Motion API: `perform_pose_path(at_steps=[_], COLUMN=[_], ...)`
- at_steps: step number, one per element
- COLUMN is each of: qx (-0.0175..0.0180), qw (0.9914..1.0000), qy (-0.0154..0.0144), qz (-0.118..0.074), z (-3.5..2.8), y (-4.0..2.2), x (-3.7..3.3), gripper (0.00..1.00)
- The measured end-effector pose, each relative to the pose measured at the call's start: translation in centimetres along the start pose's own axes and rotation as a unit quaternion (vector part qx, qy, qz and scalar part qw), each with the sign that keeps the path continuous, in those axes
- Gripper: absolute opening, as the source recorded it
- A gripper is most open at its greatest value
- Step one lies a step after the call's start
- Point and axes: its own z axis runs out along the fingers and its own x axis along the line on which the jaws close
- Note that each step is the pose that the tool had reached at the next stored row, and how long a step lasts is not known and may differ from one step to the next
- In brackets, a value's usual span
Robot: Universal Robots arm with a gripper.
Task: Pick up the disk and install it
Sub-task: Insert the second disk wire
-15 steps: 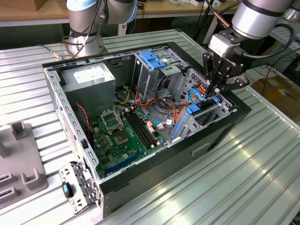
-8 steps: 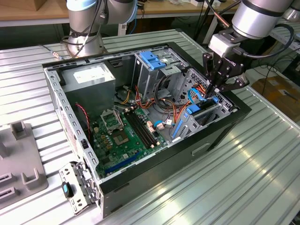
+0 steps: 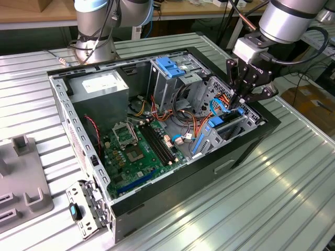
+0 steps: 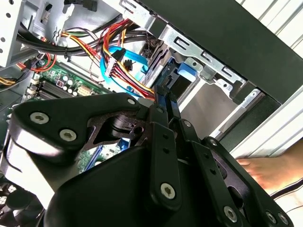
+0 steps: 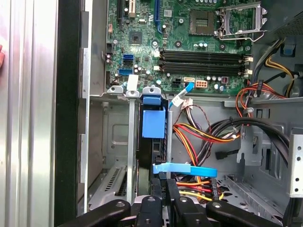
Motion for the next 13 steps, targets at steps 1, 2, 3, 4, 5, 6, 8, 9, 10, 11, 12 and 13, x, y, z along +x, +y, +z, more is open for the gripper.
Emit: perform_pose_path(at_steps=[1,2,3,4,5,6,8,9,10,11,12,13], qx=[-0.0004,-0.0006,-0.0008,-0.0011,-0.0013,-0.0017,-0.0024,-0.0027,-0.0031,-0.0033,-0.0035,-0.0038], qw=[1.0,1.0,1.0,1.0,1.0,1.0,1.0,1.0,1.0,0.99999,0.99999,0.99999], qy=[0.0,0.0,0.0,0.0,-0.0001,-0.0001,-0.0001,-0.0001,-0.0001,-0.0001,-0.0002,-0.0002], qz=[0.0,0.0,0.0,0.0,0.0,0.0,0.0,0.0,0.0,0.0,0.0,0.0], z=[0.0,0.0,0.0,0.0,0.0,0.0,0.0,0.0,0.0,0.0,0.0,0.0], y=[0.0,0.0,0.0,0.0,0.0,0.0,0.0,0.0,0.0,0.0,0.0,0.0], x=[0.0,0.0,0.0,0.0,0.0,0.0,0.0,0.0,0.0,0.0,0.0,0.0], gripper=[0.16,0.16,0.16,0.16,0.16,0.16,0.16,0.16,0.16,0.16,0.16,0.16])
